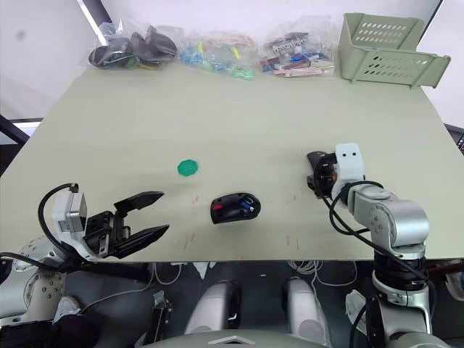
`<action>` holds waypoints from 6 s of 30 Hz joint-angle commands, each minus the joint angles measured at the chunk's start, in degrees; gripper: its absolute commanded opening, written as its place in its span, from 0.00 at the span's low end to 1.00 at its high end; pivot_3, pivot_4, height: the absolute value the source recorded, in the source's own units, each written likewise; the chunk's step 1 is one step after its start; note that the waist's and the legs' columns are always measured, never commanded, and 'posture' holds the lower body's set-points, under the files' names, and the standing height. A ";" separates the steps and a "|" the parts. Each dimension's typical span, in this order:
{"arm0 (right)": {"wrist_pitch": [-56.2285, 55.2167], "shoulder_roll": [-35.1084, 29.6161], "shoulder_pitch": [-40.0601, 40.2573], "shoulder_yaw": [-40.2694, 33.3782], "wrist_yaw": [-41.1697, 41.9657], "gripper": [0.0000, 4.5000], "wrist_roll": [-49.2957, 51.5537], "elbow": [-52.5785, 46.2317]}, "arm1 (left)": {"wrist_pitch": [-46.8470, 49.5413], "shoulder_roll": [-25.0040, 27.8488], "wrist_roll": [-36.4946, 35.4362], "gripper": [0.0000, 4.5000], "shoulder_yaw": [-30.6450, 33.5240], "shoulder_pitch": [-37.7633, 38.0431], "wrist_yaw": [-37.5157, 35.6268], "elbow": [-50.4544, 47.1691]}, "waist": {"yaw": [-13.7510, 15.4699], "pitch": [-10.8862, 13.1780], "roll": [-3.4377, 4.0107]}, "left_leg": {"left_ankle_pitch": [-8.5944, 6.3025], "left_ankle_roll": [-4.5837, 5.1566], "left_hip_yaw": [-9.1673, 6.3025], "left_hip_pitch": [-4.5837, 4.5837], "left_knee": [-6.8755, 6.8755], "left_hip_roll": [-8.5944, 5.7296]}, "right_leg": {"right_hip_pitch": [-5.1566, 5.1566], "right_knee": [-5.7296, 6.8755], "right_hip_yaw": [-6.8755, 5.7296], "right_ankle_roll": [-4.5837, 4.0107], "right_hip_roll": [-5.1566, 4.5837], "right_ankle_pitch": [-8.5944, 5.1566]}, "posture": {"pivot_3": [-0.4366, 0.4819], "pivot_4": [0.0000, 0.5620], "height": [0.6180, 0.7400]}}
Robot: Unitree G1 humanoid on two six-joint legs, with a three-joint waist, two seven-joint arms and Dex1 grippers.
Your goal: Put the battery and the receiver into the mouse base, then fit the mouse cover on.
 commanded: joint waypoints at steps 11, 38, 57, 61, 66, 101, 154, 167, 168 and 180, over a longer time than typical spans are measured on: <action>-2.27 0.91 0.01 0.39 -0.78 0.99 -2.92 -1.53 | -0.35 0.33 -0.41 1.00 -0.03 -0.43 0.39 -0.68 | 0.00 0.00 0.00 | 0.00 0.00 0.00 0.00 0.00 0.00 | 0.00 0.00 0.00 0.00 0.00 0.00 | 0.48 0.27 1.00; -3.10 3.10 -0.05 0.71 -2.50 0.99 -6.15 -2.36 | -0.53 -0.04 -0.21 1.00 -0.46 0.37 0.68 -0.97 | 0.00 0.00 0.00 | 0.00 0.00 -0.01 0.01 0.00 0.00 | -0.01 0.02 0.00 0.00 0.01 0.00 | 0.48 0.27 1.00; -3.72 3.49 0.07 0.36 -2.55 0.99 -7.33 -2.29 | -1.03 0.09 0.06 1.00 -1.42 -0.22 0.49 -0.13 | 0.00 0.00 0.00 | 0.00 0.00 0.00 0.01 0.00 0.00 | -0.01 0.02 0.00 0.00 0.00 0.00 | 0.48 0.27 1.00; -3.84 3.75 0.17 0.33 -2.56 0.99 -7.37 -2.18 | -1.06 0.04 0.12 1.00 -1.49 -0.40 0.37 -0.03 | -0.01 0.00 0.00 | 0.00 0.00 0.00 0.01 0.00 0.00 | 0.00 0.02 0.00 0.00 0.00 0.00 | 0.48 0.27 1.00; -4.02 3.75 0.23 0.48 -2.39 0.78 -7.47 -2.09 | -1.19 -0.09 0.15 1.00 -1.48 -0.59 0.16 0.08 | -0.01 0.00 0.00 | 0.00 0.00 0.00 0.01 0.00 0.00 | 0.00 0.02 0.00 0.00 0.00 0.00 | 0.48 0.27 1.00; -5.64 -10.32 -3.60 5.92 20.14 0.57 4.82 -8.30 | -0.04 0.23 -2.00 1.00 -0.02 -1.40 1.55 0.28 | -0.12 0.06 0.08 | 0.00 0.00 0.00 0.01 0.00 0.01 | -0.01 0.01 0.01 0.03 -0.02 -0.01 | 0.48 0.27 1.00; -35.55 -11.57 -31.97 46.25 67.35 0.57 -16.31 22.09 | 0.83 4.77 -2.11 1.00 4.72 0.19 -3.81 5.49 | 0.10 0.16 0.14 | 0.01 -0.02 -0.07 -0.07 0.05 -0.01 | -0.12 0.15 -0.17 -0.06 -0.10 0.04 | 0.48 0.27 1.00; -35.11 -9.90 -31.85 47.86 67.42 0.57 -17.85 22.66 | 0.54 4.45 -1.84 1.00 4.53 0.50 -4.11 5.50 | 0.09 0.16 0.14 | 0.01 -0.02 -0.07 -0.06 0.05 -0.01 | -0.13 0.16 -0.17 -0.06 -0.10 0.04 | 0.48 0.27 1.00; -35.04 -9.62 -31.87 47.96 67.33 0.57 -18.00 22.81 | 0.49 4.36 -1.81 1.00 4.49 0.54 -4.09 5.46 | 0.09 0.16 0.14 | 0.01 -0.02 -0.07 -0.06 0.05 -0.01 | -0.12 0.16 -0.17 -0.06 -0.10 0.04 | 0.48 0.27 1.00; -34.78 -8.29 -32.02 48.15 67.71 0.57 -19.11 24.19 | 0.36 3.71 -1.66 1.00 4.44 1.05 -3.78 4.95 | -0.09 0.15 0.13 | 0.02 -0.03 -0.10 0.04 0.05 0.05 | -0.12 0.27 -0.17 -0.06 0.00 0.04 | 0.48 0.27 1.00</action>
